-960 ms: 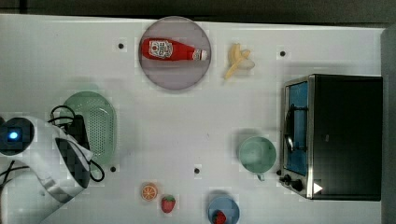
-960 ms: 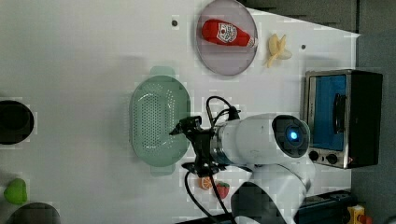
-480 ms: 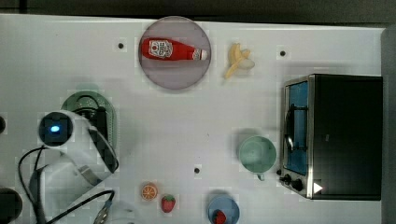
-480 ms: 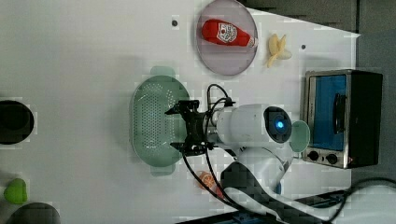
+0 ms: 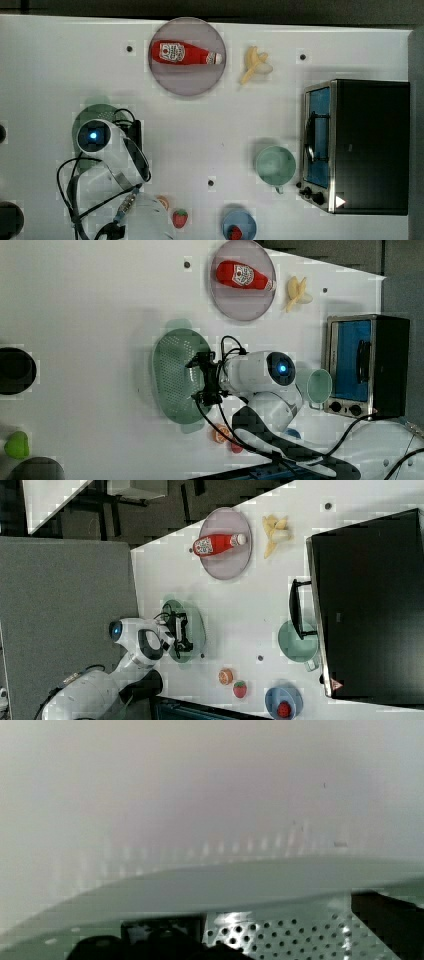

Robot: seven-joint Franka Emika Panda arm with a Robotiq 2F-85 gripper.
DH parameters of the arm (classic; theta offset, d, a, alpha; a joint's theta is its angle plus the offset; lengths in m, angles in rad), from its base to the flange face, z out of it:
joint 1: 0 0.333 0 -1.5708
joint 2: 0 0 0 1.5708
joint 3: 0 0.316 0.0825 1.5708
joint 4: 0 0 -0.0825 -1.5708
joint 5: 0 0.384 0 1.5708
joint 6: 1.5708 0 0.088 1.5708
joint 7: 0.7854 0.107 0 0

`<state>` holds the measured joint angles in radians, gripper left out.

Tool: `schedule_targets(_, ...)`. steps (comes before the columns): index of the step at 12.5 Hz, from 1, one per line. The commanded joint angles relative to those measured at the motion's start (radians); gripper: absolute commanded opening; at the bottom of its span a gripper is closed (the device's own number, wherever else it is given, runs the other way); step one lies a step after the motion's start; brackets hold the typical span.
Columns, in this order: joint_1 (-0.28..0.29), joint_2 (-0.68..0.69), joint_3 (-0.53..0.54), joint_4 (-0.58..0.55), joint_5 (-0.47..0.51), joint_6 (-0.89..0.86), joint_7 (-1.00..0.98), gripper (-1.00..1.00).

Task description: Drag strainer left to right.

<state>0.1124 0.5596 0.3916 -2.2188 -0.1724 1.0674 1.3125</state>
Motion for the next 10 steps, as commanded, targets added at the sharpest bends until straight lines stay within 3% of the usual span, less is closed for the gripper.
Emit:
schedule_targets(1,0.003,-0.052,-0.003,0.015,0.013,0.008,0.054,1.0)
schedule_targets(10,-0.024,-0.151,-0.138,-0.111,0.011,0.011,-0.037,1.0)
